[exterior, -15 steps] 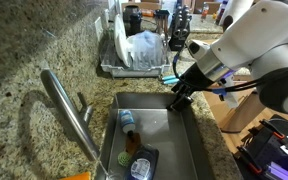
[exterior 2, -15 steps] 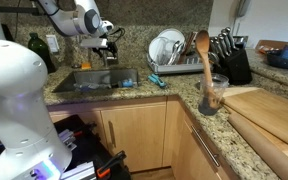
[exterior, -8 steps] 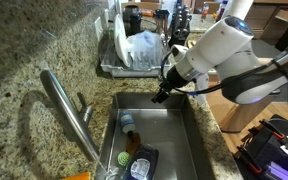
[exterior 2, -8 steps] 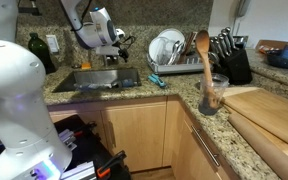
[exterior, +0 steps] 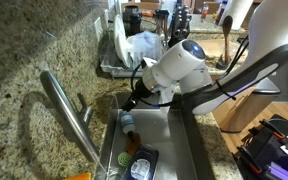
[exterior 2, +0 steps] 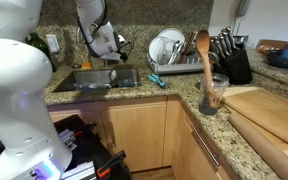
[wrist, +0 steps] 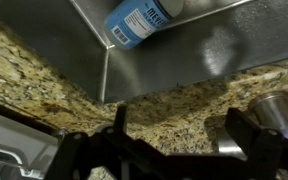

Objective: Close the tap

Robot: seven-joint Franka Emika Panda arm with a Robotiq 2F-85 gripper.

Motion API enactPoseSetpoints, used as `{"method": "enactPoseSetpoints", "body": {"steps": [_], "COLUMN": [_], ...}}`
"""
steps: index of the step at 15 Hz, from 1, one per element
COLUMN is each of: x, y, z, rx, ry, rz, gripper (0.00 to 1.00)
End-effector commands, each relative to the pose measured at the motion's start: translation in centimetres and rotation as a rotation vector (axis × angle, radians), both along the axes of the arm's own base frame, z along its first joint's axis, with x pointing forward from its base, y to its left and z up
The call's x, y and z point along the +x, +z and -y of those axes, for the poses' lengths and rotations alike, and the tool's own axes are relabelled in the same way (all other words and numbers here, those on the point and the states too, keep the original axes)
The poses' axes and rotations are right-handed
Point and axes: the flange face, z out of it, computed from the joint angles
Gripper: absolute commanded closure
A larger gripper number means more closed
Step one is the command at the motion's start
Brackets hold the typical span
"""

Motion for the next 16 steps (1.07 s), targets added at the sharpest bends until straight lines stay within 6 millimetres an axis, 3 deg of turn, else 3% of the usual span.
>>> {"method": "enactPoseSetpoints", "body": {"steps": [1,2,5,8,11,12,16], "x": [0.1,1.5,4.6,5.9,7.2,5.8,7.0], "y": [0.4,-0.1,-1.7,-1.4,-2.4,-1.5,-2.6], "z": [0.3,0.6,-2.7,-6.4,-9.0,-7.7,-8.9], "rx": [0.002,-0.004,0.062,0.167,0.253,0.21,0.261], "ry": [-0.005,-0.029,-0.022,0.001,-0.032,-0.024,-0.031], "rz": [0.005,0.025,0.132,0.24,0.279,0.233,0.281], "gripper": [0.0,0.0,0.0,0.0,0.0,0.0,0.0]}}
